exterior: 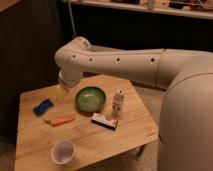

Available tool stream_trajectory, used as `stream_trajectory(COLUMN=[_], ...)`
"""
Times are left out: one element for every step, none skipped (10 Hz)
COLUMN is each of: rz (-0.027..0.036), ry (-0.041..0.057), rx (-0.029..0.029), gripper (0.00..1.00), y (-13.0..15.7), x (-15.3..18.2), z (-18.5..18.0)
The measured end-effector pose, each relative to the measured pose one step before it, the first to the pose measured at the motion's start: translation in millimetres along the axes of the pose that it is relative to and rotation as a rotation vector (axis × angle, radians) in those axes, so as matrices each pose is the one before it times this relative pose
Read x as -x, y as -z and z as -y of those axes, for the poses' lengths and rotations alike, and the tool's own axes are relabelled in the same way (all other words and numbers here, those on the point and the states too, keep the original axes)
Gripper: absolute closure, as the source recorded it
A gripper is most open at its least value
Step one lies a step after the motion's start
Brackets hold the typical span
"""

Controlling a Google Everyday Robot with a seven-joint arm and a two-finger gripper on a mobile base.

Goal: Wipe the white sponge on the table

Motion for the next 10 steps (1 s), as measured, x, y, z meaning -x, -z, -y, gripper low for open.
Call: stream_trajectory(rz=[0.00302, 0.00262, 0.01078, 0.01268, 0.01588, 0.02166, 0.02028, 0.01954, 0.01599, -0.00061], ry=[0.03372, 0.01155, -0.00233, 0.01964, 0.04742, 0.10627, 0.11592, 0.11667, 0.10991, 0.05554], rx=[0.01264, 0.00142, -0.00703, -0.00417, 0.00457, -0.00213, 0.00149, 0.00257, 0.00874, 0.00448], gripper=[0.2, 0.2, 0.2, 0.2, 0.2, 0.2, 0.2, 0.2, 0.2, 0.2], y=[-1.05, 0.35, 1.61, -0.3, -2.42, -4.86, -5.12, -6.15, -7.24, -3.08], x=[2.62, 1.28, -1.32, 3.06, 7.21, 11.38, 7.17, 2.15, -3.98, -9.0], z=[-5.28, -3.72, 2.28, 1.5, -1.24, 1.65, 2.94, 4.34, 4.54, 3.52])
